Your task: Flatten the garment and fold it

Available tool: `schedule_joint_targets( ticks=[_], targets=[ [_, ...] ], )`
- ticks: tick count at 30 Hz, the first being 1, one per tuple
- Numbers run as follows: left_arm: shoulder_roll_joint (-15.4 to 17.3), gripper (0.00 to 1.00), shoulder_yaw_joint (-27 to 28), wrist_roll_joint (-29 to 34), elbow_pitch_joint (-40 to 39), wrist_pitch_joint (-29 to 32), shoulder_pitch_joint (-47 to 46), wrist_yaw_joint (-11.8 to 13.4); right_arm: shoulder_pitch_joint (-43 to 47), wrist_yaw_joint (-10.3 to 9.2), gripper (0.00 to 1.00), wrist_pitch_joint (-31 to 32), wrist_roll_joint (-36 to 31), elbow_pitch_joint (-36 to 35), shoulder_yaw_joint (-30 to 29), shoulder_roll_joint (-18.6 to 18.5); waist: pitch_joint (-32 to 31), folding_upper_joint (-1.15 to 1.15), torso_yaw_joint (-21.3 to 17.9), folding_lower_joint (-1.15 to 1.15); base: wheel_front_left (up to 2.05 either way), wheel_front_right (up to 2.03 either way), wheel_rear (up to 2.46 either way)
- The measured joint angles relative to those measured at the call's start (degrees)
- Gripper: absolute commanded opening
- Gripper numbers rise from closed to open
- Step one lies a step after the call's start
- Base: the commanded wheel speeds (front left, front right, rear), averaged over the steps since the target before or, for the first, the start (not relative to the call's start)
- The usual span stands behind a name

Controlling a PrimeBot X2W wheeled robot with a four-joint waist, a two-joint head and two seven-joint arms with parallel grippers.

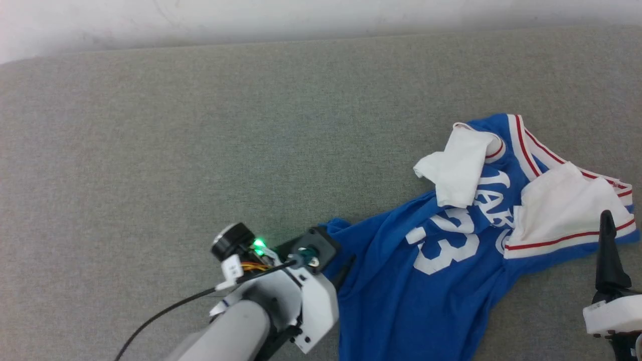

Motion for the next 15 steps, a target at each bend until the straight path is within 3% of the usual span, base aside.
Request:
schedule_joint_targets(
  ticks=[5,6,7,12,15],
  targets=[
    [1.7,1.0,-8.9,-2.8,5.0,4.2,-5.3,0.0,-0.9,0.0,1.0,0.0,0.4,0.7,1.1,0.0,0.7,0.0,-0.7,0.0,0.0,0.0,0.0],
    [2.2,0.59,-10.1,-3.2,6.0,4.7,-6.3,0.0,-1.0,0.0,1.0,0.0,0.5,0.9,1.2,0.0,0.8,0.0,-0.9,0.0,0.0,0.0,0.0],
    [2.5,0.0,-10.8,-3.8,6.7,4.7,-7.1,0.0,-1.0,0.0,1.0,0.0,0.6,1.0,1.3,0.0,0.8,0.0,-1.1,0.0,0.0,0.0,0.0],
    [2.8,0.0,-9.7,-5.9,8.3,1.6,-9.9,0.2,-1.0,0.0,1.0,-0.1,0.8,1.9,1.1,0.0,0.2,0.0,-1.3,0.0,0.0,0.0,0.0],
    [2.5,0.0,-5.6,-9.1,7.6,-1.0,-9.7,2.8,-0.9,0.0,1.0,0.0,0.8,2.2,1.3,0.0,-0.6,0.0,-0.9,0.0,0.0,0.0,0.0]
  ],
)
